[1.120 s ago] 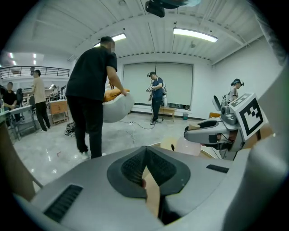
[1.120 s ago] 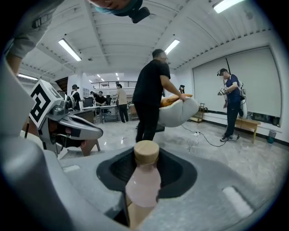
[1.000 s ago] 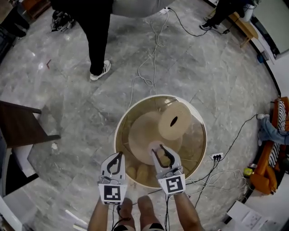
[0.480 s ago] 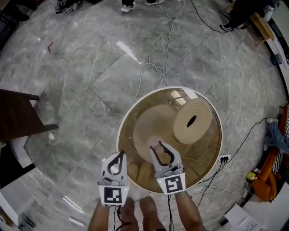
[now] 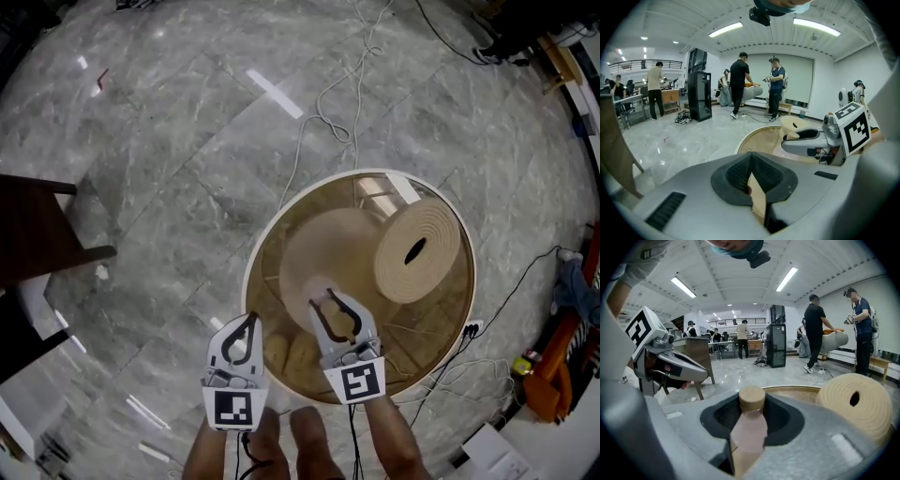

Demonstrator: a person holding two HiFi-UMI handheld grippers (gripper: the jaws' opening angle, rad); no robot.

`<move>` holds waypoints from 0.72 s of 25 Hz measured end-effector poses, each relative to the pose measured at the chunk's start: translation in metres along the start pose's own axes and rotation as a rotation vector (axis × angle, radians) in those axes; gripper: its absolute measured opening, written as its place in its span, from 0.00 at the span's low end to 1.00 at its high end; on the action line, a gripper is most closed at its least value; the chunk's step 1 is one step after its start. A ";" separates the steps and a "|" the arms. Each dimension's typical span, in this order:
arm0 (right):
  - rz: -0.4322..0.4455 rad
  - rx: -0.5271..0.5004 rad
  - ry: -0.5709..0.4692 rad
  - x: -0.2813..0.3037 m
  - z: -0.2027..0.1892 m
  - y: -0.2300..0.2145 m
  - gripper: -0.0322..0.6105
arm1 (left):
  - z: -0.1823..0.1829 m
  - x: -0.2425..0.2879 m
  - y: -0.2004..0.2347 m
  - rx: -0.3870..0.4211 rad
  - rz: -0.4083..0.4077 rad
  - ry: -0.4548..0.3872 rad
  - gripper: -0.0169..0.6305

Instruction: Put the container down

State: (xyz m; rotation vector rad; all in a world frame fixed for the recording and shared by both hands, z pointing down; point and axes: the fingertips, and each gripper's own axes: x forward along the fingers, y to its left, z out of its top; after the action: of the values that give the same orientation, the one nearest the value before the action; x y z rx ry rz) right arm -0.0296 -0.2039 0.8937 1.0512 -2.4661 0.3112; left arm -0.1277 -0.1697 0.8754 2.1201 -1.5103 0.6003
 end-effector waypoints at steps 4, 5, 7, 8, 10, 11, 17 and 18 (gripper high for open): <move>-0.006 0.012 -0.002 0.002 -0.006 -0.002 0.26 | -0.006 0.001 -0.002 -0.004 0.000 0.014 0.05; -0.006 0.015 -0.001 0.002 -0.007 -0.003 0.26 | -0.006 0.001 -0.003 -0.001 -0.002 0.012 0.05; -0.005 0.014 0.000 0.002 -0.010 -0.003 0.26 | -0.007 0.001 -0.003 0.004 -0.004 0.004 0.05; -0.004 0.012 -0.001 0.003 -0.011 -0.002 0.26 | -0.007 0.001 -0.004 0.001 -0.004 0.004 0.05; -0.004 0.014 -0.003 0.005 -0.014 -0.002 0.26 | -0.008 0.001 -0.004 -0.011 -0.004 0.009 0.05; -0.006 0.018 -0.004 0.005 -0.015 -0.002 0.26 | -0.009 0.002 -0.004 -0.013 -0.004 0.012 0.05; -0.017 0.005 -0.007 0.006 -0.017 0.001 0.26 | -0.014 0.003 -0.004 -0.012 -0.001 0.016 0.05; -0.020 0.005 -0.007 0.006 -0.017 0.001 0.26 | -0.015 0.003 -0.005 -0.012 -0.002 0.016 0.05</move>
State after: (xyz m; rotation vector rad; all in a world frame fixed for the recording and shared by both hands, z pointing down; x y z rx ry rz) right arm -0.0291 -0.2002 0.9119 1.0795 -2.4604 0.3083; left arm -0.1238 -0.1613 0.8887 2.1030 -1.4998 0.6046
